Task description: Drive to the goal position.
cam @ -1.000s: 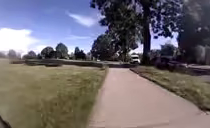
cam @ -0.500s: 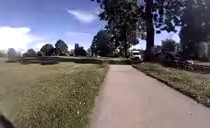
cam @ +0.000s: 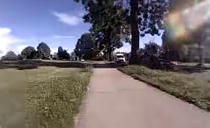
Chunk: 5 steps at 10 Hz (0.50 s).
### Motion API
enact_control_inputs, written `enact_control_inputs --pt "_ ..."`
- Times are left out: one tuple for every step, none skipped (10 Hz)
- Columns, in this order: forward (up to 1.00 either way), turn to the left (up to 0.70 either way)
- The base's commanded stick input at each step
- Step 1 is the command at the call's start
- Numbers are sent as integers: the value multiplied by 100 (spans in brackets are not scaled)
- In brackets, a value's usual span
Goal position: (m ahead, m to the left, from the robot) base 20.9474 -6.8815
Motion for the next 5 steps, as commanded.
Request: enact_control_inputs --pt "100 0" --pt "100 0" --pt "100 0" --pt "100 0" --pt "100 0"
